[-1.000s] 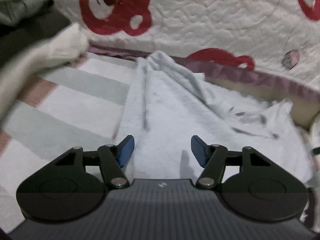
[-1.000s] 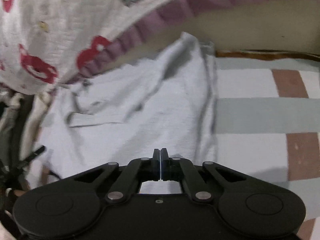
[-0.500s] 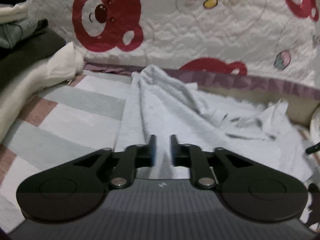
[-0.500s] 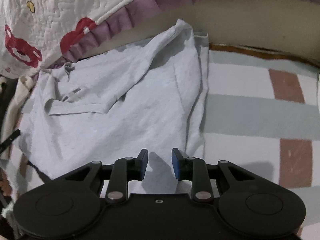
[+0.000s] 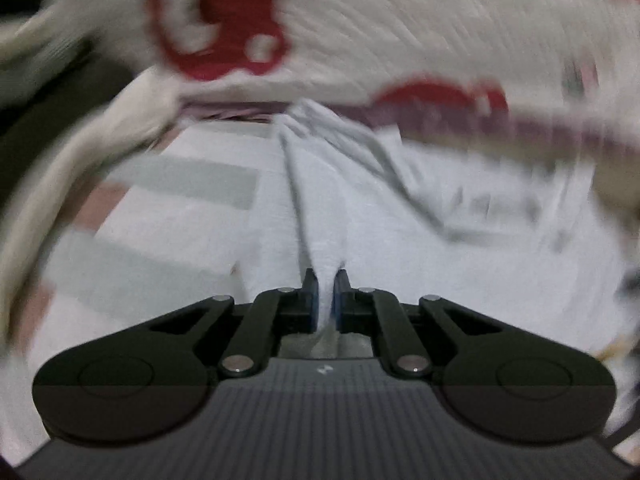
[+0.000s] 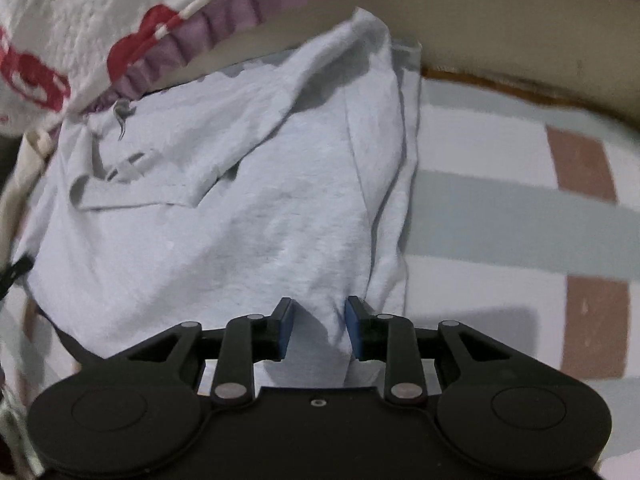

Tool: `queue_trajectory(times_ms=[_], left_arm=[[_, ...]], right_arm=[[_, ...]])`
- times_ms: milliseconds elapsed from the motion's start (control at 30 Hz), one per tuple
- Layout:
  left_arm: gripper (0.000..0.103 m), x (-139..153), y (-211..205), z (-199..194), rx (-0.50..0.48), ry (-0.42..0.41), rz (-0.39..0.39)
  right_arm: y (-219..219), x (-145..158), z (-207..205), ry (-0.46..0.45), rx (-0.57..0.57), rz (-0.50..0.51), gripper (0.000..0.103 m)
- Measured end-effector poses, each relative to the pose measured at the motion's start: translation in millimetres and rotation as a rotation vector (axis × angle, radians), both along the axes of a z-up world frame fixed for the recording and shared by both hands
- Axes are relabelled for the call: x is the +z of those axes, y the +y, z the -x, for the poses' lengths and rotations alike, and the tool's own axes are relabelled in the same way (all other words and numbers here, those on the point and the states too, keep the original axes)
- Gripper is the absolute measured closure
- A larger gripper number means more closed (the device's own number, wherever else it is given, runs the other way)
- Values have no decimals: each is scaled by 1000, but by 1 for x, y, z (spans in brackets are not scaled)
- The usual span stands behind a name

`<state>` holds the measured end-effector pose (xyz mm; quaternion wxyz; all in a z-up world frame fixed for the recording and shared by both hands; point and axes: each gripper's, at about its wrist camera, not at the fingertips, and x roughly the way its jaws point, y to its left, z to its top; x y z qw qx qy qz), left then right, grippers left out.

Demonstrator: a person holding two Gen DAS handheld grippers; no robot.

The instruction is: Fold clothes

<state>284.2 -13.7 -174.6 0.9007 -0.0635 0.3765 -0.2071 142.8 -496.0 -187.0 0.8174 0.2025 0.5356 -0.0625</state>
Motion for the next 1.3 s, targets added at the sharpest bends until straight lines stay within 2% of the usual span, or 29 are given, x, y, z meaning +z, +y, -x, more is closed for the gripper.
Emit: queue_trajectory(times_ms=[67,167,233,300,400,433,500,533,600,700,767,867,900,933,1033,1067,1100,1133,1167,1200,1300], left_arm=[[100,-4,23,0,89,70,105],[101,-28,28,-3,125,151,103],[101,-34,27,-5,121,177,140],[100,-29,24,-6,93,172,133],[97,-23,23,-6,59,162,125],[97,-23,24,-7,56,162,132],[95,-22,25,-8,36,154,143],[93,-22,24,-8,19,146,142],[79,-22,19,-9,-23,127,111],[65,-22,6,-6,-80,83,11],[67,-23,0,-5,-88,48,-20],[69,-18,-4,-2,-102,-35,-4],[76,-17,-9,-3,-131,-26,-22],[77,-16,-13,-4,-160,-17,-41],[77,-21,-26,-1,-171,-31,-146],[76,-22,-27,-1,-154,-46,-165],[69,-23,-26,-2,-127,-56,-171],[66,-24,-24,-4,-107,-56,-167],[61,-25,-21,-7,-100,-50,-156],[60,-27,-18,-10,-102,-32,-121],[61,-36,-3,-18,-120,67,80]], right_arm=[[-6,-1,0,-2,-28,-36,67],[-13,-3,0,-5,-65,-84,65],[-9,-3,0,3,-42,-70,63],[-6,-8,2,36,-31,-91,58],[0,-15,15,75,-52,-245,55],[3,-17,15,78,-34,-254,55],[9,-19,15,85,3,-270,59],[12,-20,15,86,19,-273,68],[15,-18,11,70,42,-232,70],[21,-15,6,47,78,-168,72],[30,-13,4,41,118,-112,70],[33,-13,2,32,139,-87,63],[32,-13,2,31,138,-94,61],[31,-13,1,31,136,-102,60],[27,-14,0,24,123,-128,60],[27,-14,0,23,126,-133,65],[28,-13,1,23,136,-130,74],[29,-12,0,26,152,-123,91],[31,-9,0,17,170,-122,91],[33,-6,1,5,182,-117,91],[37,0,-1,-22,203,-86,90]])
